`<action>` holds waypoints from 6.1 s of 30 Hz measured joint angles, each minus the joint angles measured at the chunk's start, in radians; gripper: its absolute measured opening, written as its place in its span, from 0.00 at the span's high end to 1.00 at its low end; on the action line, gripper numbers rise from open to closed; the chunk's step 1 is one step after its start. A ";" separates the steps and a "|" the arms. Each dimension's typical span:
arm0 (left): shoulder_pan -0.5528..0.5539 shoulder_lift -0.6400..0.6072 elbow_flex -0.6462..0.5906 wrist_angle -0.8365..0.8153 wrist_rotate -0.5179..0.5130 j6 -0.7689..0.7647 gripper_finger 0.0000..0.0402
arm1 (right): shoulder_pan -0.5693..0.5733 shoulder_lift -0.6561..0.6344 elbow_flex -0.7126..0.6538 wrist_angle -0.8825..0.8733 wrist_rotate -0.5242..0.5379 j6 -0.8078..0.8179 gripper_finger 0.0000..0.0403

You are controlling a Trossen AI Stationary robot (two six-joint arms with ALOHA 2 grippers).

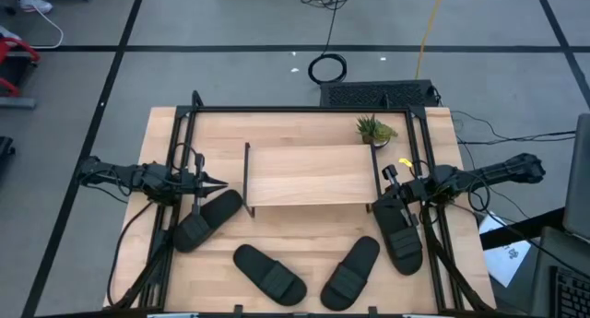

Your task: Pick and place slides into the shelf

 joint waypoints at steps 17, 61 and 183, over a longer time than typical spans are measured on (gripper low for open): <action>0.000 0.000 0.000 0.000 0.000 0.000 0.94 | 0.000 0.000 0.000 0.000 0.000 0.000 1.00; 0.000 0.000 0.000 0.096 -0.053 0.170 0.94 | 0.000 0.000 0.000 0.008 0.000 0.000 1.00; 0.000 0.001 0.000 0.231 -0.289 0.209 0.94 | 0.080 0.444 0.449 -1.318 -0.324 0.674 0.36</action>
